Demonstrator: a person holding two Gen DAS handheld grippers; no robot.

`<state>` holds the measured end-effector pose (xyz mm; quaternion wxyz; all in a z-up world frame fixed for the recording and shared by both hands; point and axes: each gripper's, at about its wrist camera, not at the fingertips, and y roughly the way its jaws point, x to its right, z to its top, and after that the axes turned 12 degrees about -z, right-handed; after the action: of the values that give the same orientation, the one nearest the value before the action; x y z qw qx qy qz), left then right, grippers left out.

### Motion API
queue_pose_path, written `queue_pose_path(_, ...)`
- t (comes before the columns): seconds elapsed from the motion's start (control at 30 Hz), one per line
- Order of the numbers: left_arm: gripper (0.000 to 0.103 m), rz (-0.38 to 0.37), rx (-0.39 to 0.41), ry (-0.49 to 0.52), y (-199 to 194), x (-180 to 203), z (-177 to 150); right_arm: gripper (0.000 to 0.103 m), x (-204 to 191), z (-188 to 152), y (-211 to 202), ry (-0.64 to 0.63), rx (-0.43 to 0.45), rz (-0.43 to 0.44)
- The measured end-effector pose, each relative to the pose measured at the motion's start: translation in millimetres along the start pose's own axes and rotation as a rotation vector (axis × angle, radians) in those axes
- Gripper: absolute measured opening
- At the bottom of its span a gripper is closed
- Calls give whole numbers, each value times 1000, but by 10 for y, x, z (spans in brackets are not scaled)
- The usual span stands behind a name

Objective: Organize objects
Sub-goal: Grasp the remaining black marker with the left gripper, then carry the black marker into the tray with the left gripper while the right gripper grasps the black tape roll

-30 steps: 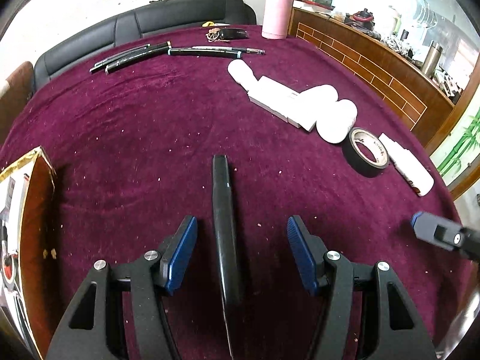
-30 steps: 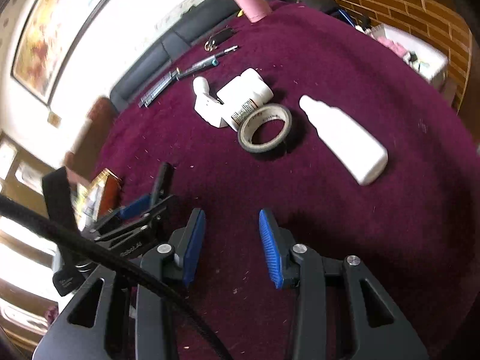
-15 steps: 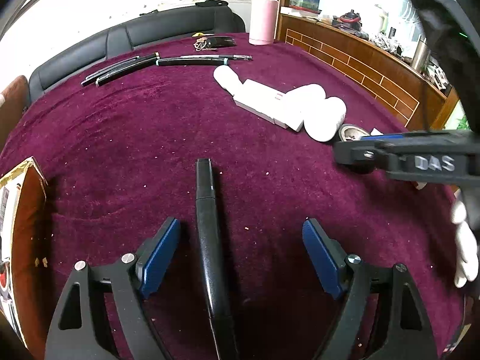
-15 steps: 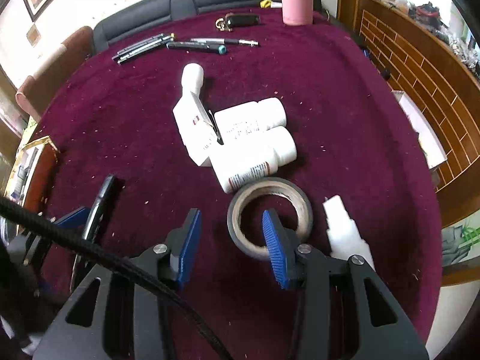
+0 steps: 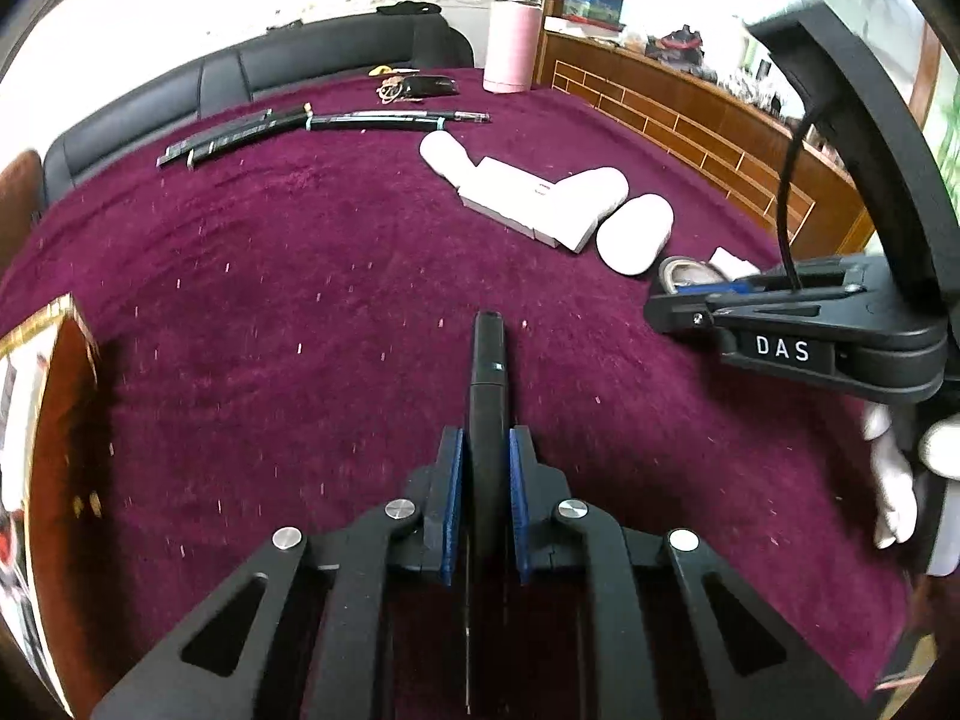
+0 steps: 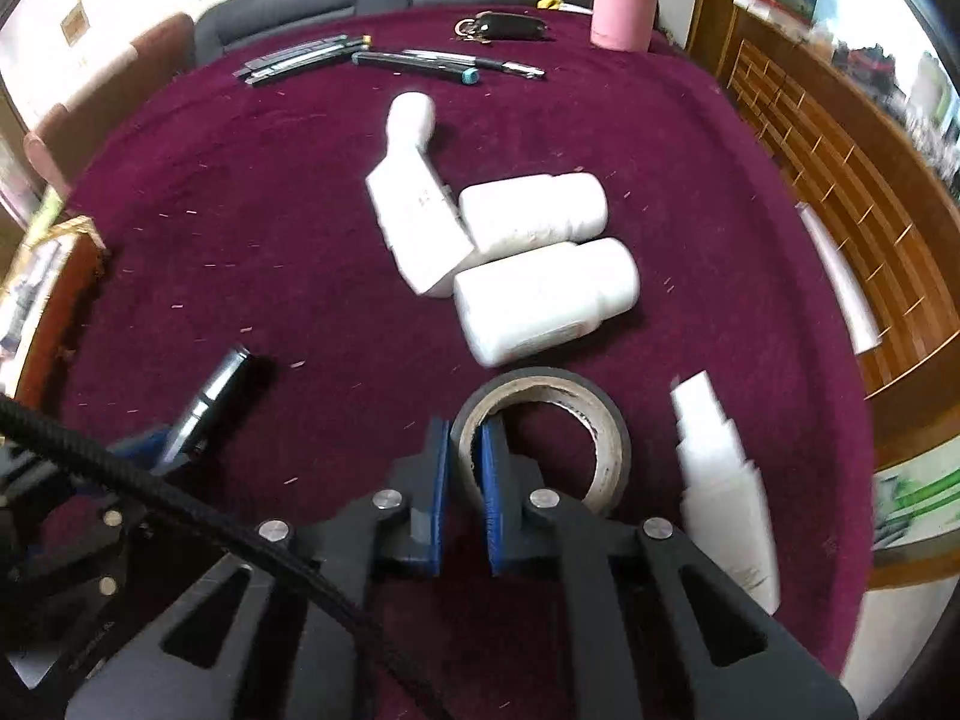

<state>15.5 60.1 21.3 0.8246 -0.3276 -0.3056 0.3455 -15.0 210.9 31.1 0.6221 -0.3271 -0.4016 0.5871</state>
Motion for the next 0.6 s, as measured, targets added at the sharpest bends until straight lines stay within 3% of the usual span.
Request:
queue_pose_path(0.27,11,-88,45,-94,-346,-105,-255,8,29,-269,-240,93,12,138)
queue_pose_path(0.6,11,-119,174,-171,-1194,-331,-702,8,-520,-481,-744,-4,65,221)
